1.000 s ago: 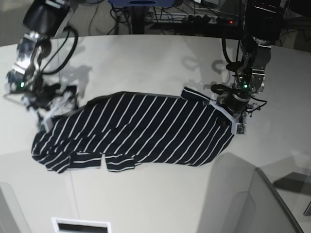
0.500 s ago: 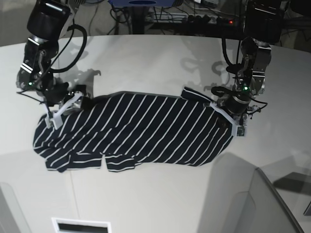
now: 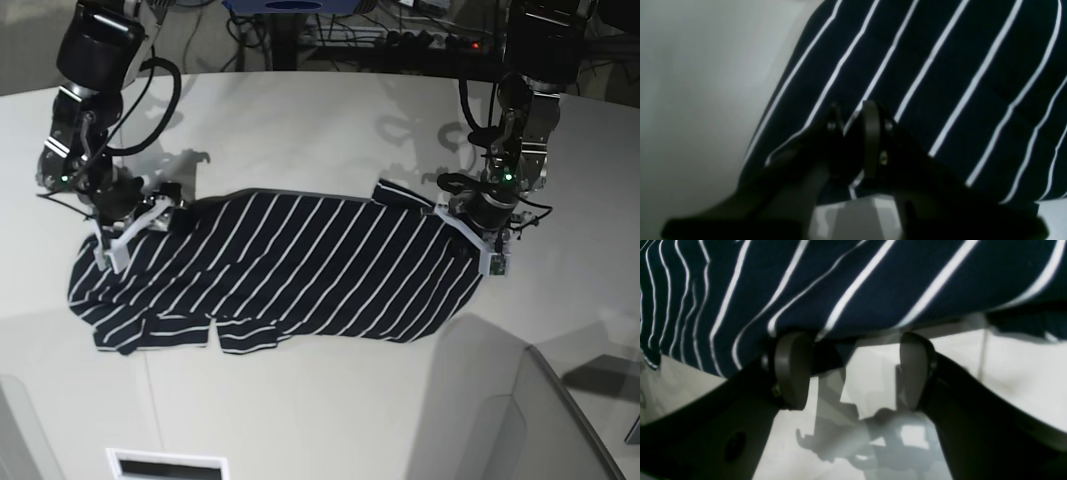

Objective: Layout the t-shirt on the table in an organized manner, then fold the t-shirt properly
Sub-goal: 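Release and regrasp the shirt edge with the right gripper, then move the left gripper along the shirt and regrasp its edge, then pull the shirt edge away from the right gripper with the left gripper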

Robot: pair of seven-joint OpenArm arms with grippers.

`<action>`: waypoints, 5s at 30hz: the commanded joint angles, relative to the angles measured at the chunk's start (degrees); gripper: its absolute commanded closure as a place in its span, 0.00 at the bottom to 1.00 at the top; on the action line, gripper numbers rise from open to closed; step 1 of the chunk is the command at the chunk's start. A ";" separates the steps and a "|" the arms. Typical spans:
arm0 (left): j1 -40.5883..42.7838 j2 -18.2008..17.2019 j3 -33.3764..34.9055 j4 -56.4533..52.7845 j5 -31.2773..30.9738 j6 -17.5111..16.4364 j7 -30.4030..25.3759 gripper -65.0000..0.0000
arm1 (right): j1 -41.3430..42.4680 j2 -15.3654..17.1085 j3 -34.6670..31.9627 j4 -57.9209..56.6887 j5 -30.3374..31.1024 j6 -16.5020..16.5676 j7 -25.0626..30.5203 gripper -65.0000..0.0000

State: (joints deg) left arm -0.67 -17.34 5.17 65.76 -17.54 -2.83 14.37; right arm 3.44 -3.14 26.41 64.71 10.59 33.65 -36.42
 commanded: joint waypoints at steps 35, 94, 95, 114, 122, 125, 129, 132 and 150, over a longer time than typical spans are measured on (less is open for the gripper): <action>-0.87 -0.11 0.24 0.92 -0.17 0.24 -1.23 0.84 | -9.90 1.77 -5.10 25.89 -1.49 -0.29 -22.78 1.00; -5.79 2.44 11.31 -6.28 -0.26 3.67 -1.32 1.00 | -17.64 2.83 0.88 35.56 -1.49 -0.02 -22.78 1.00; -5.27 2.44 9.56 -4.97 -0.26 3.67 -1.32 1.00 | -17.55 2.83 0.71 36.61 -1.49 -0.02 -23.58 1.00; -7.11 2.35 4.81 5.23 -0.26 3.75 -0.96 1.00 | -4.28 2.83 -9.40 42.94 -8.70 -0.46 -30.52 0.99; -7.11 4.55 5.51 9.45 -0.26 3.75 -0.88 1.00 | 5.04 2.83 -11.34 30.19 -14.15 -0.37 -25.16 0.99; -4.83 5.08 5.69 11.39 -0.26 3.75 -0.88 1.00 | 6.98 3.27 -11.07 27.12 -14.24 -0.37 -23.40 0.99; -0.17 4.02 10.52 15.43 -0.26 3.75 -0.79 1.00 | 7.24 4.76 -10.99 27.12 -14.24 -0.37 -23.40 0.99; 3.26 3.23 15.18 16.66 -0.26 3.75 -0.79 1.00 | 7.06 4.85 -10.90 27.20 -14.24 -0.37 -23.40 0.99; 10.12 2.09 25.20 19.91 -0.79 3.75 -0.88 1.00 | 6.80 4.85 -10.81 27.20 -14.24 -0.37 -23.40 0.99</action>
State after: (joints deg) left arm 9.45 -14.96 30.50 84.42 -18.20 1.06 14.81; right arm 8.95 1.26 15.53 90.74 -3.90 33.47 -60.66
